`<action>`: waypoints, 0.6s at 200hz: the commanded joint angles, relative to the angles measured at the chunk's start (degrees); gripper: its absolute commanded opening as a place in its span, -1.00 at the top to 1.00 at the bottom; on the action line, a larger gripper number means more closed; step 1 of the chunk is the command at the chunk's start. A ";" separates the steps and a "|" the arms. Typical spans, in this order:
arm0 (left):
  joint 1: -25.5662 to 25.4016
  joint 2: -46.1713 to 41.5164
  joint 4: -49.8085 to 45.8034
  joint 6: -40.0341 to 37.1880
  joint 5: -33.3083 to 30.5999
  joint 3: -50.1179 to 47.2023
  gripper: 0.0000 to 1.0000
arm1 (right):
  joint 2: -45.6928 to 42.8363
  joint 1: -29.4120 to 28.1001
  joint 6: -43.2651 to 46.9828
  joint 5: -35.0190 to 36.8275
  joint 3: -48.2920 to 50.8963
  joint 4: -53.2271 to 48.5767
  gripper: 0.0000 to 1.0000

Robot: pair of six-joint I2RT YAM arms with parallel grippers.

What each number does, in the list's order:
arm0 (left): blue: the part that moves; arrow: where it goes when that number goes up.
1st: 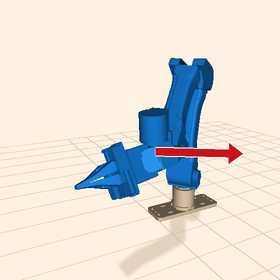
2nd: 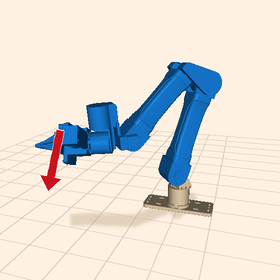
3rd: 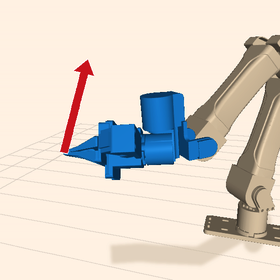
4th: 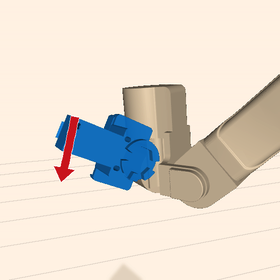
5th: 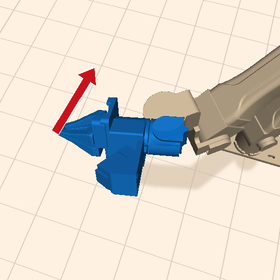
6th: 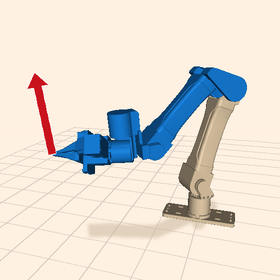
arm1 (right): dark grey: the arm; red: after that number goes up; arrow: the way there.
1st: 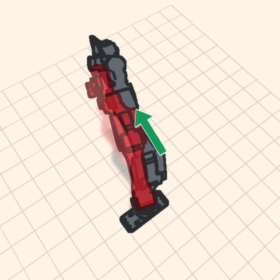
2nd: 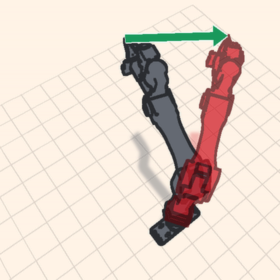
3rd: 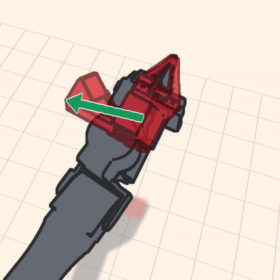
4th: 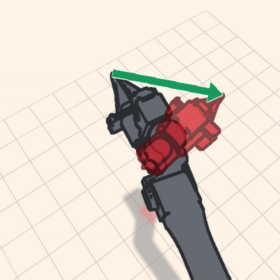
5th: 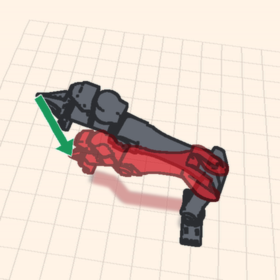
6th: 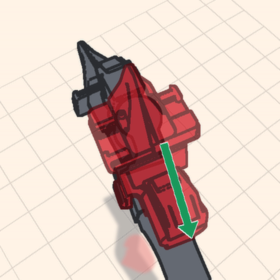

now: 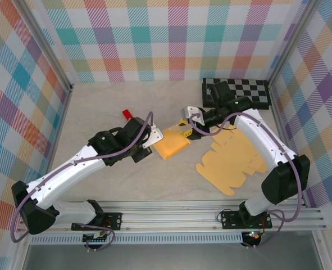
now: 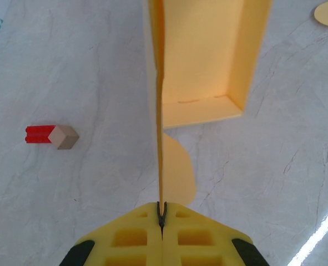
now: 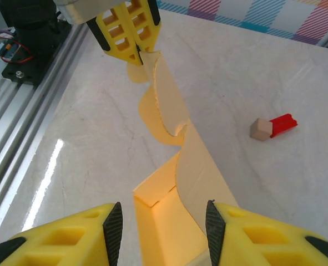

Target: Fold the paper box

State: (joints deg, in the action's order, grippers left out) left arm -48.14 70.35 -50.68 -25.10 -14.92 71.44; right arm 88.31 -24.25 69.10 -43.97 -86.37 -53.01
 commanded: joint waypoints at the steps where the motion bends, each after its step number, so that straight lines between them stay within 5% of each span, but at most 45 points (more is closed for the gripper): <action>1: -0.72 -2.18 1.09 -1.34 -0.61 -0.42 1.00 | -0.44 -0.21 0.51 2.03 -0.47 3.02 0.07; 120: -1.44 -1.14 1.81 -1.00 -0.16 0.31 1.00 | 5.65 -5.00 1.22 4.58 0.41 6.40 0.00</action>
State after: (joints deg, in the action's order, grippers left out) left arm -48.53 69.19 -50.63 -25.61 -15.14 71.40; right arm 92.12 -27.38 69.93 -37.50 -86.89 -46.54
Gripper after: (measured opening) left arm 0.061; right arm 0.502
